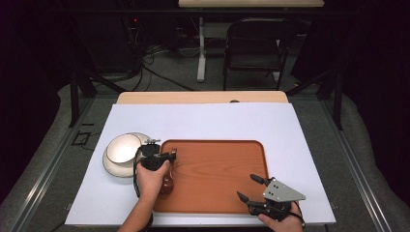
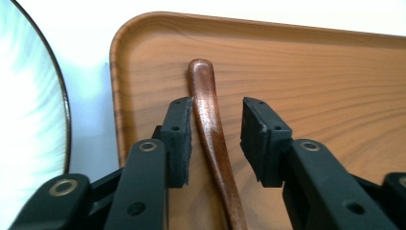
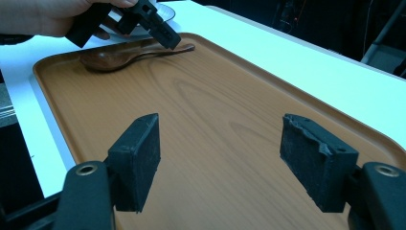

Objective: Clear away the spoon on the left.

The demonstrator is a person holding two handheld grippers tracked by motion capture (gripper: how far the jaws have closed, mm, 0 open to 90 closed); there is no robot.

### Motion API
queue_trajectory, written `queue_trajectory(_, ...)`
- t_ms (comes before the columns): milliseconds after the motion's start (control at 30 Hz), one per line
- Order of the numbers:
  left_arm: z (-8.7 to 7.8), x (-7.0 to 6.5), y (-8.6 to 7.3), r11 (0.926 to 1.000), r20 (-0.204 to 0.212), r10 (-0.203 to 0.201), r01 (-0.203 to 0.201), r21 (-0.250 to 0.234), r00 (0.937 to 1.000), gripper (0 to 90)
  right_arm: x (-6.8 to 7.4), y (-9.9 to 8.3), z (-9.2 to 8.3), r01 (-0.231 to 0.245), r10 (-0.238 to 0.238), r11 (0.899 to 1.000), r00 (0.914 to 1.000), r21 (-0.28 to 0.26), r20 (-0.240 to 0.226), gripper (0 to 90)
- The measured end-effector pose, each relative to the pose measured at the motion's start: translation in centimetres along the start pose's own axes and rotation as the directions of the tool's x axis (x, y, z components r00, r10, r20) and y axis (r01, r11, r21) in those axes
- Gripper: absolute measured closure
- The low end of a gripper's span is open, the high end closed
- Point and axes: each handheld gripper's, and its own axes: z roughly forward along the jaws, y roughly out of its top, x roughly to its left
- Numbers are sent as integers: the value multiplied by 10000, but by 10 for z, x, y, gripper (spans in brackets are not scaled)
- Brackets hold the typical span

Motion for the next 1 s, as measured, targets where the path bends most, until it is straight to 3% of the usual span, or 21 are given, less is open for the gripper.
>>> queue_trajectory(167,-4,-3,1,9996,-177,219,-222,-183,9996,602,0,0,0,-9,9,10000,10000,24,3,297)
queue_trajectory(433,-16,-8,2,9975,-55,511,-513,-489,9987,549,0,0,1,7,-7,10000,10000,10,-15,297)
queue_trajectory(567,-27,-11,5,9933,0,912,-909,-720,9958,513,0,0,0,-27,27,10000,10000,3,8,297)
queue_trajectory(767,-49,-13,4,9802,12,1565,-1552,-1229,9877,471,0,0,0,-20,20,10000,10000,1,19,297)
queue_trajectory(1000,-75,-12,-4,9497,-370,2451,-2476,-1918,9688,403,0,0,0,-40,40,10000,10000,0,57,297)
